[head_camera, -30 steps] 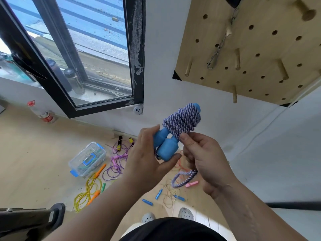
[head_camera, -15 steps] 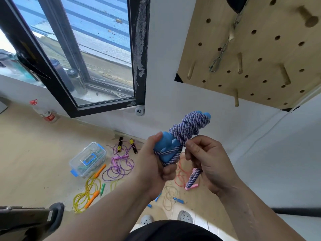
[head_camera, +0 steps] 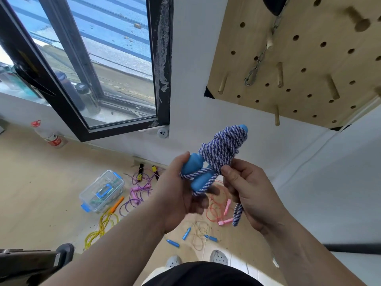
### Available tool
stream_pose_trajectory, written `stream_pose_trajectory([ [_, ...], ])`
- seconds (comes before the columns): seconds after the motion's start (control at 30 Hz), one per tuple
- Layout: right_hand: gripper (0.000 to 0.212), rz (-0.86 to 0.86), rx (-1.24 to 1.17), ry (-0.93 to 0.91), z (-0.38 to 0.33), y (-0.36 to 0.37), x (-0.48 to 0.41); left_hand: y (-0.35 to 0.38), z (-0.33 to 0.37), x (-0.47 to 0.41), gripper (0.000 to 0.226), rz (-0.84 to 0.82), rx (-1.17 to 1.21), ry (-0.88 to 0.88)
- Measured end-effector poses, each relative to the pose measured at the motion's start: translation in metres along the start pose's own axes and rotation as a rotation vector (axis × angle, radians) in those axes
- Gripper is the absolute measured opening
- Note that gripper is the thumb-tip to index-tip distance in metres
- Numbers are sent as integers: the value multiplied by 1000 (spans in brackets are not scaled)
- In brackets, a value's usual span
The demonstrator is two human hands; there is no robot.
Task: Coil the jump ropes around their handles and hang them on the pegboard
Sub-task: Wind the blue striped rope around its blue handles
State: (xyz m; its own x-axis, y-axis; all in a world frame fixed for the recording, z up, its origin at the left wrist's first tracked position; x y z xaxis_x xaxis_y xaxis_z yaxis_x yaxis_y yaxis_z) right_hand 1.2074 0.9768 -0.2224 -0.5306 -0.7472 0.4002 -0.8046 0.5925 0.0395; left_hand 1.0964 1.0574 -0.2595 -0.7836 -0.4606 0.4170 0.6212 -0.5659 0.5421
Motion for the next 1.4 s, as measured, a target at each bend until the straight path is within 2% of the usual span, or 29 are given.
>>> stream_pose_trajectory([
  [0.07,17,65,-33,-4,-2,0,3,-11,18,0,33,173,-272,306],
  [0.1,19,84,-17,-8,-3,1,5,-11,28,3,31,187,-435,468],
  [0.13,22,92,9,-8,-5,4,6,-6,35,7,43,152,-610,603],
  [0.2,24,108,16,-3,-6,6,8,0,37,11,65,108,-935,748],
  [0.23,23,117,13,-3,-6,6,9,1,37,12,68,120,-1036,811],
  [0.33,21,93,5,-2,-8,8,10,3,45,15,65,157,-1080,925],
  [0.43,16,16,-46,17,-9,11,11,-6,55,14,62,172,-917,869],
  [0.57,12,-7,-79,15,-13,9,11,-15,50,5,71,168,-395,581],
  [0.67,14,-37,-55,-8,-19,10,13,-9,40,2,66,80,-94,461],
  [0.8,16,-59,-95,30,-16,14,14,6,24,3,54,-43,107,297],
  [0.9,37,-85,-188,193,-2,16,9,16,15,6,42,-98,206,186],
  [0.97,37,-168,-188,280,1,19,9,17,11,6,46,-127,244,125],
  [1.07,16,-290,-127,329,0,21,10,16,6,8,47,-206,234,54],
  [1.17,30,-273,-117,324,4,18,10,18,6,9,51,-290,120,25],
  [1.23,25,-213,-165,321,10,17,8,11,8,4,54,-170,-27,68],
  [1.33,27,-141,-201,311,17,14,6,-12,22,-2,47,147,-336,400],
  [1.4,29,-113,-194,305,18,14,5,-11,32,5,51,158,-648,697],
])
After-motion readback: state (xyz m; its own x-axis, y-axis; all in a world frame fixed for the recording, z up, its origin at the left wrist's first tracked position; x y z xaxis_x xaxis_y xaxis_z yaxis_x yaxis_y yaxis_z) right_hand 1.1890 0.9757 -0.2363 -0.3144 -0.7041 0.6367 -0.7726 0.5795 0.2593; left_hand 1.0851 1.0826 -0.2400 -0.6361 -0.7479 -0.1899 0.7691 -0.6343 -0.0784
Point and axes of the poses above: each hand's wrist, its own x-axis away from the middle knuckle, its own y-axis out of the palm, z = x × y, the point moved 7 cm from there along -x, towards the middle knuckle, and after that the axes turned 13 degrees about y, right-handed, at the moved point
